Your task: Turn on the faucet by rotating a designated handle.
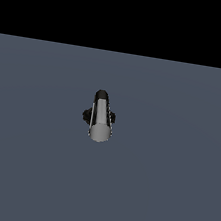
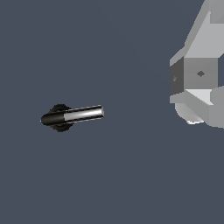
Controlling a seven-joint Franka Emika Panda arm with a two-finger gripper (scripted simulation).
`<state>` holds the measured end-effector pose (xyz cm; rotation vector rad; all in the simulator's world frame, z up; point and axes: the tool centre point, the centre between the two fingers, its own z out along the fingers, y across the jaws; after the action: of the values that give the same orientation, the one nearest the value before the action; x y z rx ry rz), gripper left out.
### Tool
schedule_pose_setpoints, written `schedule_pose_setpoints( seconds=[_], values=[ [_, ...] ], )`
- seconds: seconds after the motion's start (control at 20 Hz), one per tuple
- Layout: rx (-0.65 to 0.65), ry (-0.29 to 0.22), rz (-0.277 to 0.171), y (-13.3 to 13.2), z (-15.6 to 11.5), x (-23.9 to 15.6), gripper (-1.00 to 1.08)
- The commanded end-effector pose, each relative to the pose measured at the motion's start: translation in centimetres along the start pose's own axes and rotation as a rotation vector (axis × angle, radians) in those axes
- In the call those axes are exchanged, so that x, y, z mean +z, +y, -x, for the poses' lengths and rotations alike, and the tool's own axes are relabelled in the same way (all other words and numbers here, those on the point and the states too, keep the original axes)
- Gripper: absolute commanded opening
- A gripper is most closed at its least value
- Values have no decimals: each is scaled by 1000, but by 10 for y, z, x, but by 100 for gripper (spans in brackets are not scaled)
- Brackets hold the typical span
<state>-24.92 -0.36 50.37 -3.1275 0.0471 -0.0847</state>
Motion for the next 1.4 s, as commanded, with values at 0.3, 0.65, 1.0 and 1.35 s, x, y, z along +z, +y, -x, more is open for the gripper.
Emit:
schedule_pose_setpoints(
  seconds=[0.3,0.65,1.0,1.35],
  values=[
    [-5,-1,0,-1,-2,9,-100],
    [-25,-6,1,-7,-10,42,-100],
    [-57,-14,2,-16,-21,97,-100],
    [-94,-22,3,-26,-34,159,-100]
  ],
)
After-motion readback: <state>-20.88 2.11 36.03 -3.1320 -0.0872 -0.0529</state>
